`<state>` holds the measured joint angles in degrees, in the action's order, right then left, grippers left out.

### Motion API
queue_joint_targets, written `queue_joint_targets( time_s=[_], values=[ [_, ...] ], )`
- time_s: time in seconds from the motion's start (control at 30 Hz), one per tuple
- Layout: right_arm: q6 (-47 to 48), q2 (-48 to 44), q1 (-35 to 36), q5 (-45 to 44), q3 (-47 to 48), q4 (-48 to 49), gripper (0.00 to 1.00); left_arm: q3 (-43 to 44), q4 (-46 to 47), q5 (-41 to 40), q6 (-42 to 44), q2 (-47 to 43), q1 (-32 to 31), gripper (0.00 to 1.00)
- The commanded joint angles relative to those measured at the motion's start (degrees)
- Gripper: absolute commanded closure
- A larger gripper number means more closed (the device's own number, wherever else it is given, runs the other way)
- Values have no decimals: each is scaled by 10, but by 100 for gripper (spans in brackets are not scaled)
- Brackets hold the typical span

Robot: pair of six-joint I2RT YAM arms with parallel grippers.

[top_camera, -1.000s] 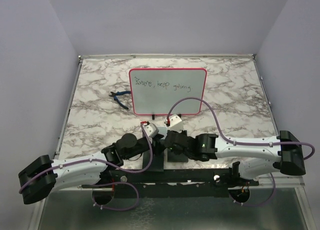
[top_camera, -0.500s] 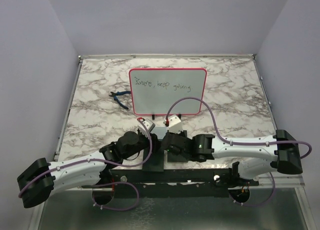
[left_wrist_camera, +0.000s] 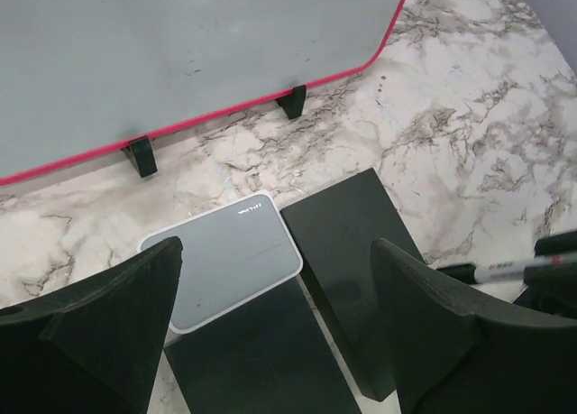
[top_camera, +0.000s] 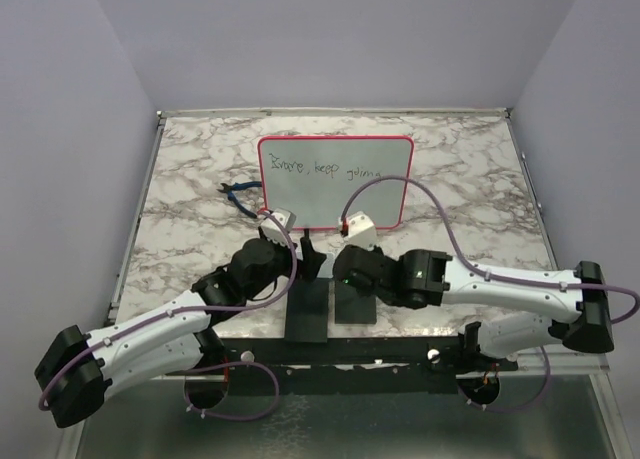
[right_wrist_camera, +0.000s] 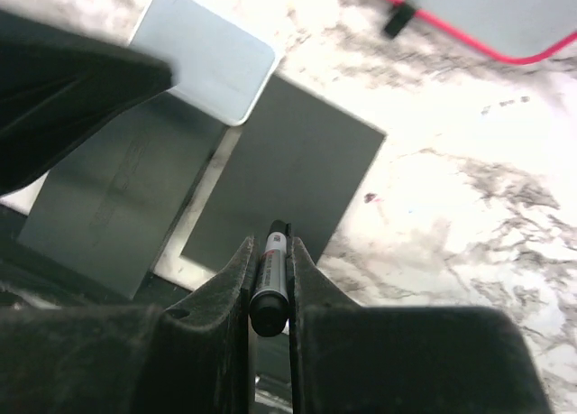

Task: Write a sentence on the whiteboard
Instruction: Close the whiteboard marker at the center of the board, then place the whiteboard marker at the center of the board.

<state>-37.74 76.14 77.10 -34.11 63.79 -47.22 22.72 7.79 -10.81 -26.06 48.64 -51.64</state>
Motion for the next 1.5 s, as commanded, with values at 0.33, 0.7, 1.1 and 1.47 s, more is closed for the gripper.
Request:
queue_joint_targets(
  time_s=[0.33,0.7,1.1,1.47],
  values=[
    [150,-111,-366,254,-72,9,99,144,-169,90,4,35,166,4],
    [225,-36,-653,465,-87,65,98,231,-284,29,103,10,308,2],
    [251,112,-687,384,-39,110,94,212,-275,-113,153,-22,315,1],
    [250,217,-697,355,18,187,61,197,-272,-106,148,-30,316,1]
  ],
)
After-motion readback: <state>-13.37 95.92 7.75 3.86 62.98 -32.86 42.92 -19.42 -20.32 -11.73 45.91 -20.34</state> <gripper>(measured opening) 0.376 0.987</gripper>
